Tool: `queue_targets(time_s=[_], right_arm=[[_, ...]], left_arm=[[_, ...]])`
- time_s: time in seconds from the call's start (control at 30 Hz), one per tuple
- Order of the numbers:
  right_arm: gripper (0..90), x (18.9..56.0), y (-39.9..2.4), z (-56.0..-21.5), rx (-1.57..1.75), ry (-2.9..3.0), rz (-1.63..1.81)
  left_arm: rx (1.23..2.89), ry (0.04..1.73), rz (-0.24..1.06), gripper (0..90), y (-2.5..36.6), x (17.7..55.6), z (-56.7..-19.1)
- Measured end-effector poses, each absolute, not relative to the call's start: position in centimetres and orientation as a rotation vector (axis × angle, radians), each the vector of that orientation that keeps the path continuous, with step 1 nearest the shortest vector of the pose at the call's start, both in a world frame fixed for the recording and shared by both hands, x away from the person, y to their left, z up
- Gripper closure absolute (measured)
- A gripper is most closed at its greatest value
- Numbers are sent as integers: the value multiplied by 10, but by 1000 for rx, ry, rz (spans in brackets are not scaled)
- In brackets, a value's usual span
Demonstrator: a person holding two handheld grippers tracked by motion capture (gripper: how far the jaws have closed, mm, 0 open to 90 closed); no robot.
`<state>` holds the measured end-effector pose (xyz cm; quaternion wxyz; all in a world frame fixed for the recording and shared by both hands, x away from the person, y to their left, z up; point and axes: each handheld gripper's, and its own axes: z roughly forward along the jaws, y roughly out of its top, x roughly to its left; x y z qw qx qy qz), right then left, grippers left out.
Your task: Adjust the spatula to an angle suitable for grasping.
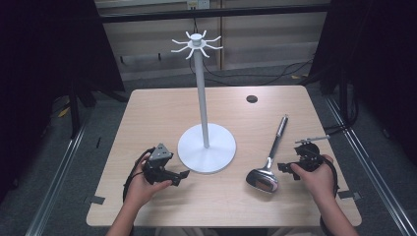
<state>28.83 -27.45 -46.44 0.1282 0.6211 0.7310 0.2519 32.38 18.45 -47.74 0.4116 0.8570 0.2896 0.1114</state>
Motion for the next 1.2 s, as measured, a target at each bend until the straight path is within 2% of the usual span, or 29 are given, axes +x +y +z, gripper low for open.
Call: queue_targets(time_s=[0.5, 1.2], right_arm=[[124, 319, -249, -458, 1841, 2138, 708], [401, 343, -228, -475, 2020, 2118, 601]], left_arm=[[2162, 721, 278, 69, 183, 323, -478], [2155, 713, 283, 69, 184, 324, -476]])
